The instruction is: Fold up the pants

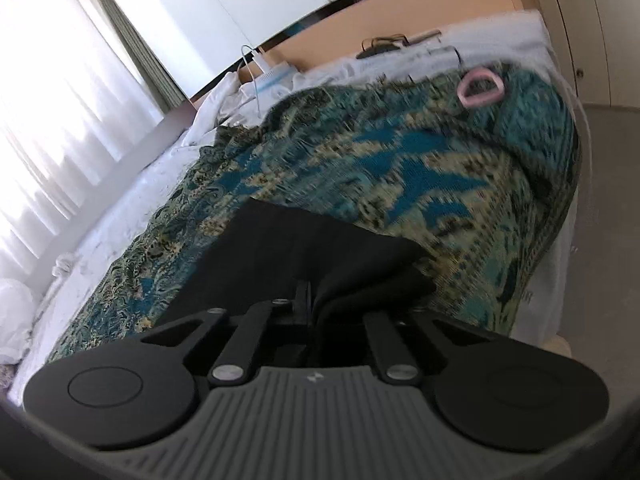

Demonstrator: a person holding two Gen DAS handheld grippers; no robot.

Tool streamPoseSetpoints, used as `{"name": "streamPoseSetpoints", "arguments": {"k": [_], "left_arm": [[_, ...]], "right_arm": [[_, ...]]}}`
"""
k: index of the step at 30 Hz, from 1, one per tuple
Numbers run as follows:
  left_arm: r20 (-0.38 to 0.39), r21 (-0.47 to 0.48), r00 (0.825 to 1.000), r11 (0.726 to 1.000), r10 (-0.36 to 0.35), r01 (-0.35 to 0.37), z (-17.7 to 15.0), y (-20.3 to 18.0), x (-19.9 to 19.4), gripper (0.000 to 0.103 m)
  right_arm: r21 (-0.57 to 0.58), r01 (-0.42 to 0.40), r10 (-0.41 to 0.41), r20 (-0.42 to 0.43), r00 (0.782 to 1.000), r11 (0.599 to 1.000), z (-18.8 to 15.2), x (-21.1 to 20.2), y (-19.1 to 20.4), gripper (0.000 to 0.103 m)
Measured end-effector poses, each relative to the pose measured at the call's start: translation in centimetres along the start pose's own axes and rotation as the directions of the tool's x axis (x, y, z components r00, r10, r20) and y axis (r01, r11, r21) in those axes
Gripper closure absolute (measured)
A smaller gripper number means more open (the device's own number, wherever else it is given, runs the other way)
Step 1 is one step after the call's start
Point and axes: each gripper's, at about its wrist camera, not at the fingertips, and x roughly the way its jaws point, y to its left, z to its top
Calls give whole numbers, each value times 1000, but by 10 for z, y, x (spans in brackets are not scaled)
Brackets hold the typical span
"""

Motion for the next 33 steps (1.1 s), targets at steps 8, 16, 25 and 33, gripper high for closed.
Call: {"name": "streamPoseSetpoints", "arguments": {"k": [8,16,25,33], "left_arm": [[88,-128,991,988,100,-88,-10,89,-72,64],[28,-311,972,926,233,-213,-50,187,-106,65],[65,-406,978,901,197,-155,-66,228,-121,51],[104,-466,990,884,94,-35,-48,232,-105,22]], "right_arm": [[-431,-251,252,-57,966,867,-56,-38,183,97],[-592,-717,397,-597,697,369,-260,-80,332,95],[-568,-781,351,-698,624,259,-287,-114,317,37],[-722,-599,388,-471,792,347,-252,-136,252,25]]}}
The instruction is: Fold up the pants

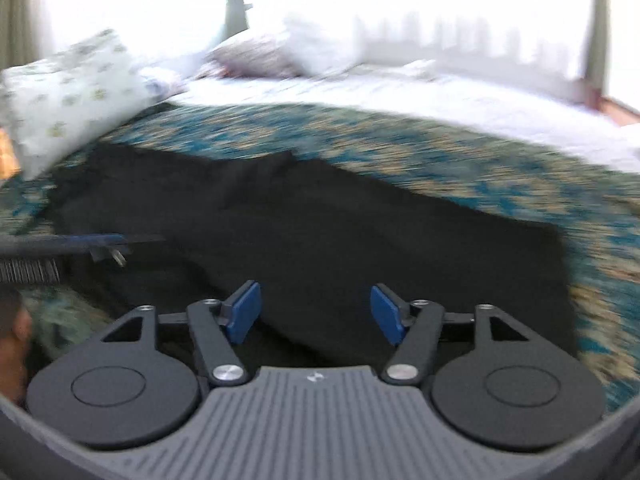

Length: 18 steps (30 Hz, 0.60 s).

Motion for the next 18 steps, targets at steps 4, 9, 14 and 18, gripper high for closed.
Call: {"name": "streamPoseSetpoints", "arguments": {"k": [4,9,14,18], "left_arm": [[-49,-89,999,996,-16,12,6,4,27,19],[-49,-123,999,992,19,-25,18,2,54,19],[-72,-135,997,990,28,-38,22,-6,74,32],[-61,-106,997,993,46,-53,22,-12,83,29]], "right_arm": [[4,226,-225,57,973,974,-31,-21,-13,22],[-4,371,-369,104,924,929,-64,-38,-23,12],[-48,435,-424,147,893,899,-78,-33,-23,2],[-11,415,-408,156,900,910,-80,-37,-29,1]]}}
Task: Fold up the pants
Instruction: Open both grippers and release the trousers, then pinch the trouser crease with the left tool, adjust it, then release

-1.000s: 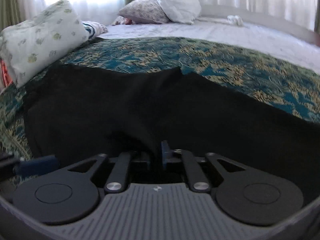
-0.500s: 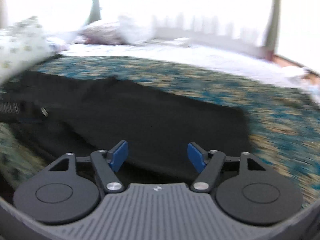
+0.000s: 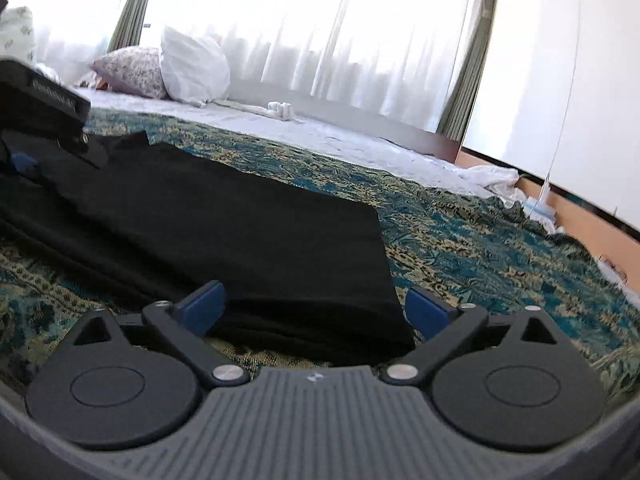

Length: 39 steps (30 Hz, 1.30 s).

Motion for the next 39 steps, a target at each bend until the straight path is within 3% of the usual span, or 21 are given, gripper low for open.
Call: {"name": "streamPoseSetpoints", "arguments": {"k": [2,3,4,5,6,10,12,14,16,17,18,25,33,36,39], "left_arm": [[10,28,1000,1000,11,-11,-1,-5,3,29],[14,43,1000,999,18,-19,-3,-7,3,35],[23,58,999,998,35,-36,-4,-10,3,47],[30,63,998,996,60,-62,-5,-12,3,78],[13,64,998,996,67,-68,-4,-13,5,82],[-5,9,999,999,34,-34,-2,-11,7,79],[-9,2,1000,1000,29,-29,-2,-11,12,64],[-3,33,1000,999,22,-22,-2,-16,16,60],[7,77,998,995,60,-60,-3,-26,18,67],[13,86,997,994,72,-73,-2,-28,17,87],[13,92,998,993,67,-68,-2,-30,15,91],[147,143,989,989,21,-42,-8,-35,-35,92],[47,114,997,991,64,-69,-43,-4,-45,90],[69,162,996,985,56,-67,-45,-4,-48,89],[58,144,997,988,54,-62,-41,-1,-47,84]], "right_arm": [[33,-18,18,0,1000,999,-2,-1,-2,0],[50,-15,15,-2,1000,999,-5,-1,-4,0],[66,-7,8,-7,1000,998,-6,0,-7,0],[84,5,-4,-13,1000,996,-8,1,-10,0],[104,21,-19,-21,1000,994,-9,1,-14,0],[170,79,-72,-46,996,982,-15,1,-31,0],[201,111,-99,-67,993,973,-16,3,-40,0],[236,121,-104,-87,991,964,-16,9,-48,0],[234,146,-126,-98,987,961,-15,16,-51,0],[230,157,-137,-101,985,960,-15,19,-53,0],[228,164,-144,-102,984,960,-15,21,-53,0],[242,201,-173,-134,976,949,-14,21,-65,0],[204,203,-174,-150,973,958,-13,13,-73,0],[199,204,-175,-155,972,959,-14,15,-72,0],[205,204,-172,-162,972,957,-13,15,-72,0]]}}
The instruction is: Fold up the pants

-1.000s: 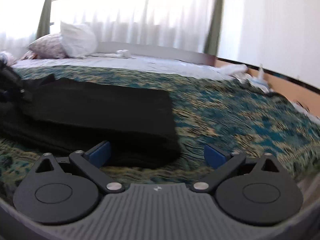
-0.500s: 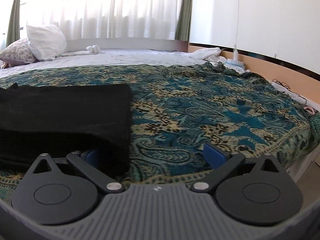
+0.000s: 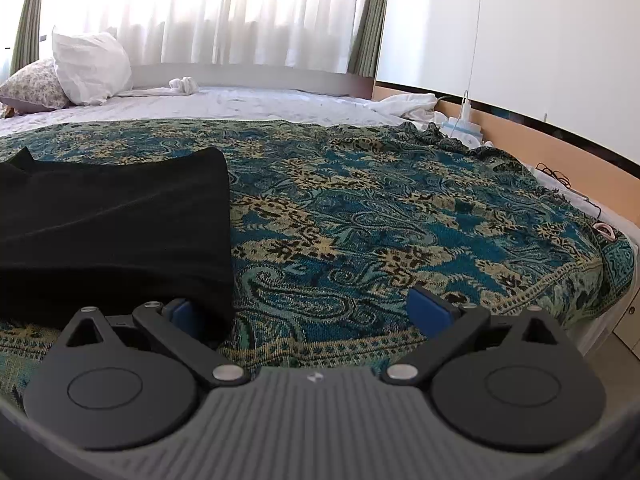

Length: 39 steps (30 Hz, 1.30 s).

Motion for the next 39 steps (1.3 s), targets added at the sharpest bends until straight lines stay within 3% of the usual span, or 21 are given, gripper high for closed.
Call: {"name": "streamPoseSetpoints", "arguments": {"k": [5,14,16,19,25,32,39], "left_arm": [[7,-26,1000,1000,8,-7,1,12,-3,72],[46,47,992,991,121,-123,7,9,-23,50],[91,73,982,983,163,-170,12,3,-31,50],[152,111,978,980,145,-163,17,-8,-41,49],[107,127,990,986,95,-109,14,-27,-25,58],[45,206,991,970,124,-131,-6,-36,1,61],[65,237,992,964,105,-118,-16,-33,9,58]], "right_arm": [[20,-17,17,-22,1000,1000,1,2,-3,0],[6,-123,123,-29,992,992,-2,-17,1,0],[4,-183,184,-23,983,983,-2,-28,3,0],[20,-271,271,5,963,962,1,-42,12,0],[47,-351,346,91,934,935,19,-46,52,1],[49,-351,348,61,935,935,22,-20,100,17],[-85,-307,314,81,946,948,-3,-23,131,17]]}}
